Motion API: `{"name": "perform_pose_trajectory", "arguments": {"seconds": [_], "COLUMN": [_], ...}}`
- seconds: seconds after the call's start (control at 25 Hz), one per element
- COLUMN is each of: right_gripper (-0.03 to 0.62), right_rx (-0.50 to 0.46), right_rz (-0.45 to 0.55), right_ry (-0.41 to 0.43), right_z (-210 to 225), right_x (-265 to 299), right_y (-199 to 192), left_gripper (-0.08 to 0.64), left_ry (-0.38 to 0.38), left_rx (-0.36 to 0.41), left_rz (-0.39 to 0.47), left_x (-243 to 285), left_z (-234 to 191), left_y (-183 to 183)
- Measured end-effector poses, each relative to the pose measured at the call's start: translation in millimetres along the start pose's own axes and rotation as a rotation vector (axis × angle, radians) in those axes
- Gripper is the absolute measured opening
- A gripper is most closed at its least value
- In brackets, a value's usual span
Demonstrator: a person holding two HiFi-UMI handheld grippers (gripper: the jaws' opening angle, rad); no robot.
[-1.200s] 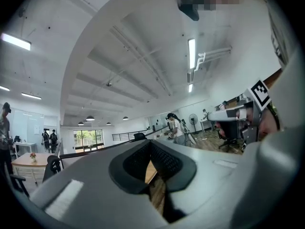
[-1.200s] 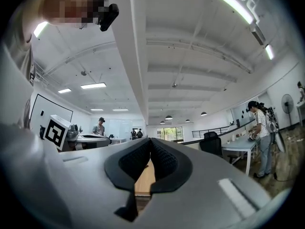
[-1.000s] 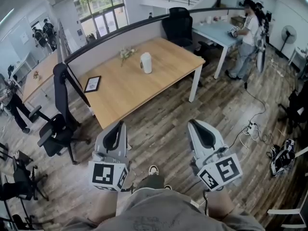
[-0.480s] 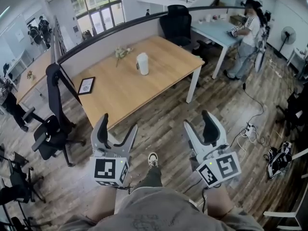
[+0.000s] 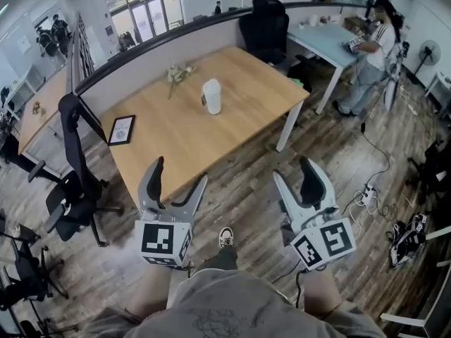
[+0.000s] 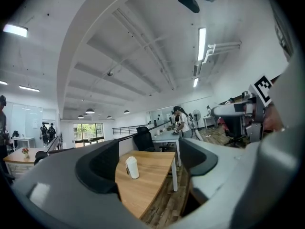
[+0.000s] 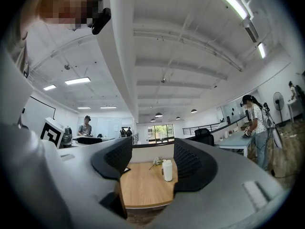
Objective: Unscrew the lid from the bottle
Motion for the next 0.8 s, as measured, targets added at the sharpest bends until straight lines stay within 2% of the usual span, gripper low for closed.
{"name": "perform_pose_trajectory", "arguments": {"seconds": [0.4,0.8], "right_gripper": [0.259,0.259], "right_rx": [-0.012,0.015], "right_rz": [-0.037,-0.081], "right_ry": [0.01,0.033], "right_z": [26.9,49.4], "right_x": [123.3,193.3], "right_y": [-35.2,-73.1], "left_gripper": [0.396,0.399], "left_ry": [-0.052,-0.071], "left_rx": [-0.005,-0.018], "left_rz": [-0.026,-0.074], "left_x": [102.1,161.9], "left_z": [-70.7,-102.0], "left_y": [-33.3,-73.3]}}
Point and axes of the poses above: the fingertips, and each gripper's own axes: x forward along the fingers, z to its right, y out of its top, the point moved 5 cm from there along -x, backward along the fingers, and after that the axes turned 12 degrees about z, right-handed, at the moved point
